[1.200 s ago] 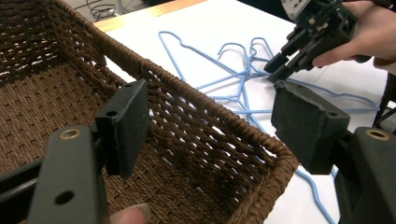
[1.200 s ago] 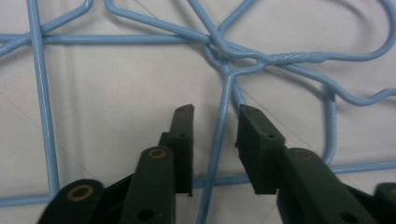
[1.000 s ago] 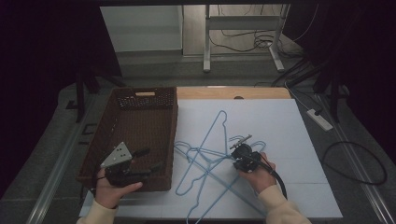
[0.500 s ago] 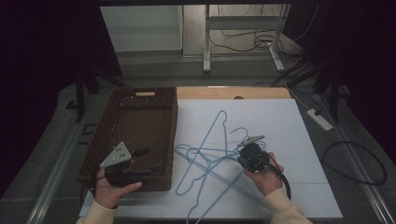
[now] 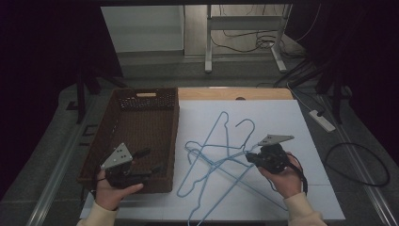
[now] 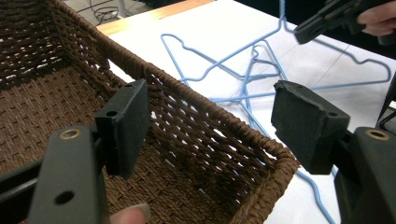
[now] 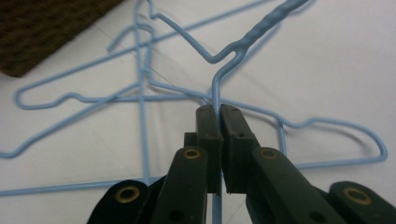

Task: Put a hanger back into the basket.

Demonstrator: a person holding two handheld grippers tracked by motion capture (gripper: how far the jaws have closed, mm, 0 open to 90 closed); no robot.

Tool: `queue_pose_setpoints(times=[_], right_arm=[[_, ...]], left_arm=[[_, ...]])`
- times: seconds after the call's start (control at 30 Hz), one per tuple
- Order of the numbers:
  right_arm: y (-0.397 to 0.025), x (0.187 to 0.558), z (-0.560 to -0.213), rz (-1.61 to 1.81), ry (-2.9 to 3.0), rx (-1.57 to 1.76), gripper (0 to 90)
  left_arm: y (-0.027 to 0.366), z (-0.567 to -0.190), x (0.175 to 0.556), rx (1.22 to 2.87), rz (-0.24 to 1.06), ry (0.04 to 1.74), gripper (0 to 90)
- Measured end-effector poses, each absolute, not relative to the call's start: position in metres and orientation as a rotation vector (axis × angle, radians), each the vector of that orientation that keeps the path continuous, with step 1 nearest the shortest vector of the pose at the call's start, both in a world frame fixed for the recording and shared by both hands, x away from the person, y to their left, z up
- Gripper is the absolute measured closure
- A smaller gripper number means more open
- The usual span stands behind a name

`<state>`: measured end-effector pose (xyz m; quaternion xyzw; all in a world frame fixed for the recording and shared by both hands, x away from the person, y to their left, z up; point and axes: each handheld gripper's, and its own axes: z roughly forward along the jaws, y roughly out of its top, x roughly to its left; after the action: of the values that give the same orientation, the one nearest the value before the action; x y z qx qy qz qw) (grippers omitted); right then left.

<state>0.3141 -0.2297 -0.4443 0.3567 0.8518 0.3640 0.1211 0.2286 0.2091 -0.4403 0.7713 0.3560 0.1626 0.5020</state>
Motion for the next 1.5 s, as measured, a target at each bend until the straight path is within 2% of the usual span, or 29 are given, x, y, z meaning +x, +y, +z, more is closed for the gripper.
queue_pose_setpoints(times=[0.27, 0.6, 1.13, 1.5], right_arm=[[-0.25, 0.303, -0.421, 1.206, 2.469, 0.944, 87.4], [-0.263, 0.296, -0.408, 1.286, 2.478, 0.87, 87.5], [-0.265, 0.294, -0.402, 1.366, 2.505, 0.805, 87.4], [-0.26, 0.294, -0.403, 1.388, 2.542, 0.761, 87.5]], left_arm=[[0.206, -0.439, 0.229, 1.871, 0.398, 0.857, 29.1], [0.191, -0.435, 0.23, 1.896, 0.393, 0.826, 29.4], [0.149, -0.408, 0.252, 1.944, 0.368, 0.708, 30.0], [0.114, -0.398, 0.281, 2.01, 0.283, 0.644, 31.6]])
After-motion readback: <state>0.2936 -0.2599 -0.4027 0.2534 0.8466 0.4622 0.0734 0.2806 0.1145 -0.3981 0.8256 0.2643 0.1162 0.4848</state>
